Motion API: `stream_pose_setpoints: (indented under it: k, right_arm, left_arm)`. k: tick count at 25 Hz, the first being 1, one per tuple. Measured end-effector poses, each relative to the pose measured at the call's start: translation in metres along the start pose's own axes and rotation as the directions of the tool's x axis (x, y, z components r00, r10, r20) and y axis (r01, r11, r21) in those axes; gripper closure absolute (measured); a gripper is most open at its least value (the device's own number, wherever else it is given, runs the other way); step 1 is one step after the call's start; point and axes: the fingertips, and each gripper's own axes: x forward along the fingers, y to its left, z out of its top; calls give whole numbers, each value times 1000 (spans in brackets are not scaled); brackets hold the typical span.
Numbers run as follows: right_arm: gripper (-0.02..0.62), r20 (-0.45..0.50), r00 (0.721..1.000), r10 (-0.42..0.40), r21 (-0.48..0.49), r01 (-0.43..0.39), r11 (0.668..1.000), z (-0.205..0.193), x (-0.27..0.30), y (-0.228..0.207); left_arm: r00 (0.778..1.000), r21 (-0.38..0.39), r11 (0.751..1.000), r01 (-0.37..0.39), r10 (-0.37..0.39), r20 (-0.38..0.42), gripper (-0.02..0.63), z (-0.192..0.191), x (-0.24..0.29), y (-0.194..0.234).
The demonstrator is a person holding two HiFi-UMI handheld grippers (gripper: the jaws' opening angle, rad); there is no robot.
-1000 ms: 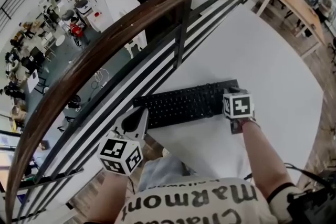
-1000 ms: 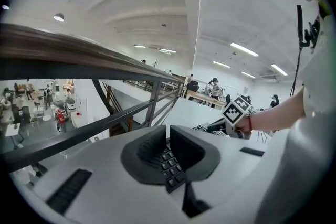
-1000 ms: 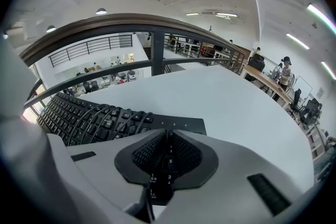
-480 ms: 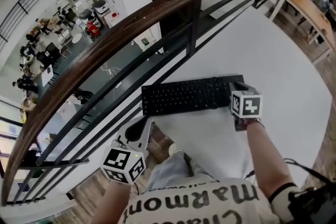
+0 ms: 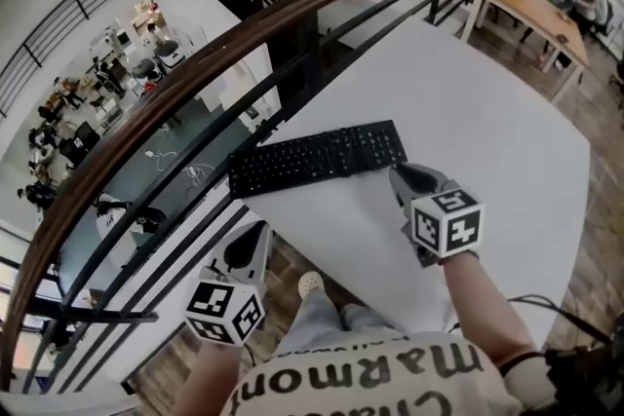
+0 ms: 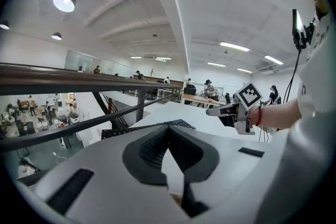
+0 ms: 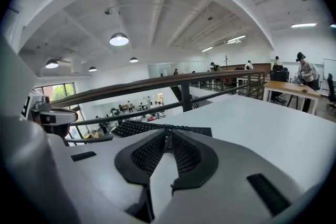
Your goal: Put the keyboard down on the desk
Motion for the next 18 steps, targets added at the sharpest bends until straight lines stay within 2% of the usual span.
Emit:
stream_pose_setpoints:
  k: [5, 8, 11, 15, 18]
  right_arm:
    - [541, -8, 1000, -17, 52, 17, 999, -13, -91, -15]
    - [541, 1, 1000, -23, 39, 23, 999, -18, -137, -25]
    - [541, 18, 1000, -12, 30, 12, 999, -22, -183, -33]
    - [541, -3, 1000, -3, 56, 3, 998, -53, -210, -27]
    - [545, -14, 1000, -5, 75, 6, 997, -90, -213, -19]
  left_arm:
    - [999, 94, 995, 45, -46, 15, 604, -2, -25, -89]
    - [995, 130, 987, 96, -99, 15, 604, -10, -44, -143]
    - [996, 145, 985, 88, -89, 2, 604, -18, -66, -188]
    - [998, 60, 997, 53, -54, 14, 604, -34, -107, -203]
    - [1000, 57, 998, 15, -16, 15, 604, -65, -135, -197]
